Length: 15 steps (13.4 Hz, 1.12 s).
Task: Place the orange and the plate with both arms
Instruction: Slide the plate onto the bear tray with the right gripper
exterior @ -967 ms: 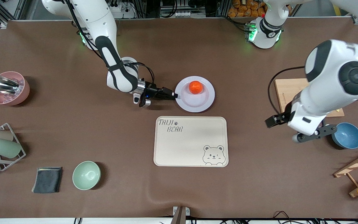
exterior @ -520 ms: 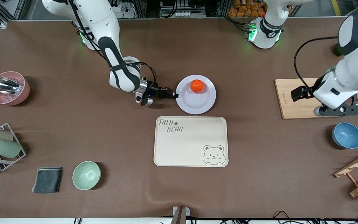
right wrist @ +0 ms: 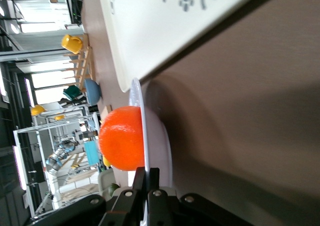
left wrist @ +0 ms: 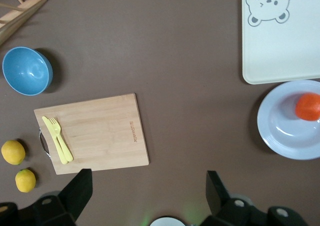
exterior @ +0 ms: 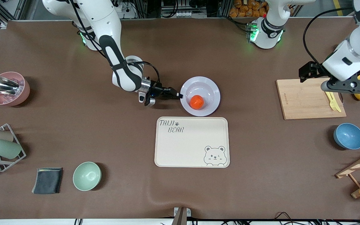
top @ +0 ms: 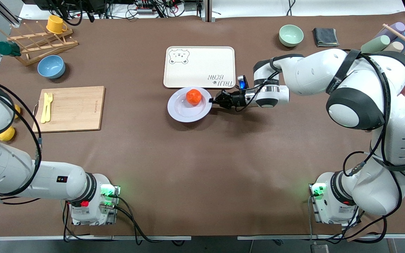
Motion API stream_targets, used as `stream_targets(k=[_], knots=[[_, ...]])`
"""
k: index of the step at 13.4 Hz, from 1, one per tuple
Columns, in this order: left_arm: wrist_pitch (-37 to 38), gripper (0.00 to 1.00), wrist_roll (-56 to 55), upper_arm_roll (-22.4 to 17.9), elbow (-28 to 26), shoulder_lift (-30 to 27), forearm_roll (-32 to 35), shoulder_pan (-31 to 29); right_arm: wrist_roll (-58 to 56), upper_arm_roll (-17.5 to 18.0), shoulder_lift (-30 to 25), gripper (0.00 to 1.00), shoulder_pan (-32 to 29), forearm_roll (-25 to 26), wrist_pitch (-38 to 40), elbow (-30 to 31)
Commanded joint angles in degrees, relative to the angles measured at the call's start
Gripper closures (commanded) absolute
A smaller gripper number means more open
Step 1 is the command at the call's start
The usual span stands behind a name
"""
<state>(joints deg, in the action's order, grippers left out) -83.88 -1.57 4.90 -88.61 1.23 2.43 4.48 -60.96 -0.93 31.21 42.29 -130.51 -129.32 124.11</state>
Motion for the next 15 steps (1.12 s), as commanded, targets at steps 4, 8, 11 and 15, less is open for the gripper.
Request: stream_targets(k=[4,8,11,15], knots=[[1.0,0.0,1.92,-1.12,-0.95,-2.37,-2.07,1.14,-0.04,1.28,-4.58,1.0,0.95,-9.22,-0.76,-0.44],[1.0,0.0,2.01,-0.86,-0.86,-2.55,-2.07,0.7,0.05,1.1,-3.88,1.0,-0.01,-11.95,-1.03,-4.56],[1.0,0.0,2.09,-0.94,-0.86,-2.55,-2.07,0.53,0.22,0.93,-0.11,1.0,-3.26,-11.96,-1.11,-8.96],[1.0,0.0,2.18,-0.94,-0.25,-2.55,-2.16,0.53,-1.18,0.66,4.9,1.0,-6.95,-11.26,-1.38,-13.17]])
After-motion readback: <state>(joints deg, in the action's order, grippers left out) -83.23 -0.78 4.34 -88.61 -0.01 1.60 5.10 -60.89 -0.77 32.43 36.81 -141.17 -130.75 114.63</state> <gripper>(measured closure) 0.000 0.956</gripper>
